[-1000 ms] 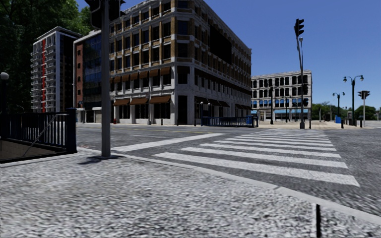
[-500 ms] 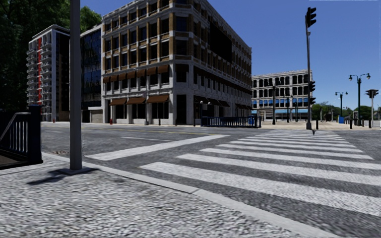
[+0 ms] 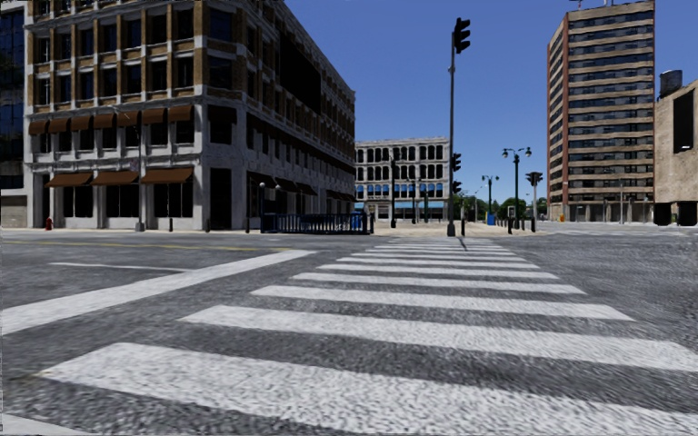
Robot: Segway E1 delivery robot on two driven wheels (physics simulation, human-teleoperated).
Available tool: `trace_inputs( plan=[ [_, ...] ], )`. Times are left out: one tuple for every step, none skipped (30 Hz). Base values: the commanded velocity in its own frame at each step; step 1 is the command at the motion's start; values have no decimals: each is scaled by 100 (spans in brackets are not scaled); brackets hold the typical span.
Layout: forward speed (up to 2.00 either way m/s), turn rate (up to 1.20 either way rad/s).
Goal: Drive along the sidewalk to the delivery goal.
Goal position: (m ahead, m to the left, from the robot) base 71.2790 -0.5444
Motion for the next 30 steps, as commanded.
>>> trace_inputs(
  plan=[
    [200, -102],
    [200, -102],
    [200, -102],
    [200, -102],
    [200, -100],
    [200, -91],
    [200, -91],
    [200, -7],
    [200, 0],
    [200, 0],
    [200, 0],
    [200, 0],
    [200, 0],
    [200, 0],
    [200, 0],
    [200, 0],
    [200, 0],
    [200, 0],
    [200, 2],
    [200, 19],
    [200, 33],
    [200, 33],
    [200, 52],
    [200, 58],
    [200, 8],
    [200, 8],
    [200, 1],
    [200, 0],
    [200, 0],
    [200, 0]
  ],
)
